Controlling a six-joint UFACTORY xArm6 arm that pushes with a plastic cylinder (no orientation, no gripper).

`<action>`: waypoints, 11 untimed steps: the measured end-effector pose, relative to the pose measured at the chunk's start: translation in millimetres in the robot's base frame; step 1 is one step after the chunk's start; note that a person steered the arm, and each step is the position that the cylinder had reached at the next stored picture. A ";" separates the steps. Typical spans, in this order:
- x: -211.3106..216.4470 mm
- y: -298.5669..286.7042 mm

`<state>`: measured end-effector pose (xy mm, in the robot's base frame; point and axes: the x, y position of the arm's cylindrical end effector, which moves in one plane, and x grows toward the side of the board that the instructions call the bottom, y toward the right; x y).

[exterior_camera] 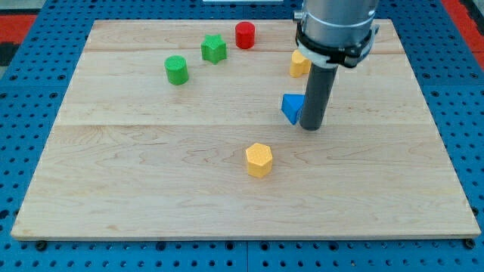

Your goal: Move the blue triangle slightly up

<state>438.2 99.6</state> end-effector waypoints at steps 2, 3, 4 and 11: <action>-21.8 -55.3; -30.2 -66.4; -29.3 -65.9; -58.5 -91.8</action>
<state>379.7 7.8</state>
